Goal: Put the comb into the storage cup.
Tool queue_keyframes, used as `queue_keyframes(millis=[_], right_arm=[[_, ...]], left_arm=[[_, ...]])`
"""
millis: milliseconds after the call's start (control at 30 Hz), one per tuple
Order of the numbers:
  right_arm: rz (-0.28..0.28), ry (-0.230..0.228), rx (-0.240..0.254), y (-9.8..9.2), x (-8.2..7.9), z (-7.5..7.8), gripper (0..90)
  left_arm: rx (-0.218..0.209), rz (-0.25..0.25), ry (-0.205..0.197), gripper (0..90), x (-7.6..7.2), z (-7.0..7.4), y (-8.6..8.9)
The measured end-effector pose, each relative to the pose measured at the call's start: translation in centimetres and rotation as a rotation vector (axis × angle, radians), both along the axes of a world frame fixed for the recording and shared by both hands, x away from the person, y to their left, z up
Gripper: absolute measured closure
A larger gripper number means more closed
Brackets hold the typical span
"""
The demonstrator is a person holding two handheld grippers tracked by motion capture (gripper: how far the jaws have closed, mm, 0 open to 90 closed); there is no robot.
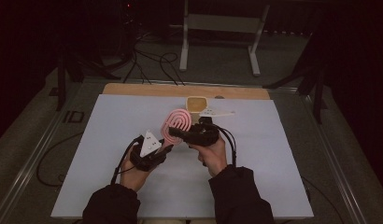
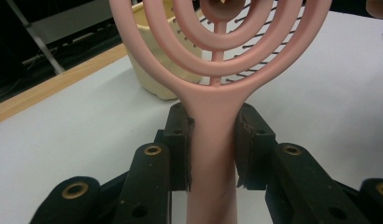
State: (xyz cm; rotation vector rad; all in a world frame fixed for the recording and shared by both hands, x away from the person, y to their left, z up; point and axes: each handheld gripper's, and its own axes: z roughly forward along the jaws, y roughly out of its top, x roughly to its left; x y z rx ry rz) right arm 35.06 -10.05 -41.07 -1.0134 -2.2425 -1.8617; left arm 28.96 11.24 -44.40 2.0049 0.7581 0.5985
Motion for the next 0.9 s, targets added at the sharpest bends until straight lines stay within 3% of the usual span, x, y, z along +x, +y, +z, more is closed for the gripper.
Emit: queue_keyframes(millis=[100,267,533,567,600,700,900], right_arm=[[0.002,-0.003,0.003,0.1,-0.1,0.2,63.5],[0.007,-0.014,0.003,0.6,-0.2,0.3,63.6],[-0.008,-0.021,0.008,0.7,-0.1,0.5,63.7],[-0.008,-0.021,0.009,0.7,-0.1,0.5,63.7],[-0.011,-0.023,0.010,0.8,-0.1,0.6,63.7],[-0.019,-0.026,0.008,0.8,-0.1,0.6,63.8],[-0.029,-0.036,0.006,0.8,0.0,0.9,63.7]], left_arm=[[-0.018,0.008,0.006,65.5,0.1,0.0,0.0],[-0.041,0.062,-0.001,41.4,0.2,-0.1,0.3],[-0.091,0.123,-0.008,11.7,-0.1,0.6,1.4],[-0.110,0.125,0.006,11.7,0.0,0.7,1.9],[-0.114,0.124,0.018,2.6,0.0,0.7,2.2],[-0.145,0.134,0.018,0.0,-0.1,0.6,3.0],[-0.148,0.164,0.003,0.0,-0.5,0.5,4.5]])
